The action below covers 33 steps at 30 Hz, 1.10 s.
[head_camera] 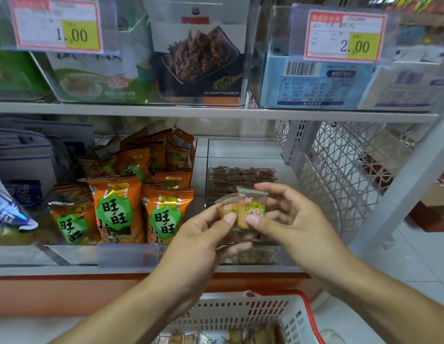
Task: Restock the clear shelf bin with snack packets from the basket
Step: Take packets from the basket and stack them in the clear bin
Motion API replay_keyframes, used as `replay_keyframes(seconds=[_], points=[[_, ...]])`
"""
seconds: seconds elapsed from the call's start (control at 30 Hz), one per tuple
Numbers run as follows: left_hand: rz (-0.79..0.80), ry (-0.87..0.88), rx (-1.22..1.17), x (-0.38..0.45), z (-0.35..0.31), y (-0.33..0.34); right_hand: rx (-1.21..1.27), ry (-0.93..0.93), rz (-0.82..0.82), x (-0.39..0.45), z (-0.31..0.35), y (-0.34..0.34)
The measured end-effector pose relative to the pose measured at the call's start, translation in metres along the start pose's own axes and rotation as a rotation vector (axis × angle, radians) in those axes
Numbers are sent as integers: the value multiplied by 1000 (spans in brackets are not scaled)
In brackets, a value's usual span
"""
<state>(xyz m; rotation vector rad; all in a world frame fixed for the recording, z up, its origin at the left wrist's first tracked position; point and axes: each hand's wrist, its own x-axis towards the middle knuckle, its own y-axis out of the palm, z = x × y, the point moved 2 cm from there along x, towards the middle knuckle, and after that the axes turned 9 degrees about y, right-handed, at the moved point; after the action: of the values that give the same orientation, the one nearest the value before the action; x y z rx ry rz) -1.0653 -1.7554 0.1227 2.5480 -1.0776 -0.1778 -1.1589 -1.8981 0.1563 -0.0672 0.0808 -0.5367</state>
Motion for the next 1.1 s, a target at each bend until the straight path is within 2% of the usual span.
replay_keyframes(seconds=[0.13,0.33,0.43,0.5,0.53,0.6,0.67,0.73,0.8,0.87,1.1], points=[[-21,9,51,2,0,-1,-28,-19,-19,2,6,-9],[67,-11,108,1,3,3,-361,22,150,1,9,-12],[76,-16,148,2,8,6,-402,3,231,6,11,-13],[45,-3,193,3,10,6,-364,0,143,20,10,-22],[52,47,297,2,9,7,-400,-9,39,31,8,-30],[150,217,712,-1,6,9,-707,-78,-171,53,6,-46],[300,344,1142,-3,9,12,-1106,-94,-217,75,-5,-54],[404,374,1420,0,20,11,-1277,47,-187,96,-23,-56],[473,333,1586,2,32,8,-1308,180,-151,111,-43,-55],[514,302,1679,1,41,5,-1272,227,-131,123,-57,-55],[518,339,1672,2,46,0,-916,368,-150,145,-73,-57]])
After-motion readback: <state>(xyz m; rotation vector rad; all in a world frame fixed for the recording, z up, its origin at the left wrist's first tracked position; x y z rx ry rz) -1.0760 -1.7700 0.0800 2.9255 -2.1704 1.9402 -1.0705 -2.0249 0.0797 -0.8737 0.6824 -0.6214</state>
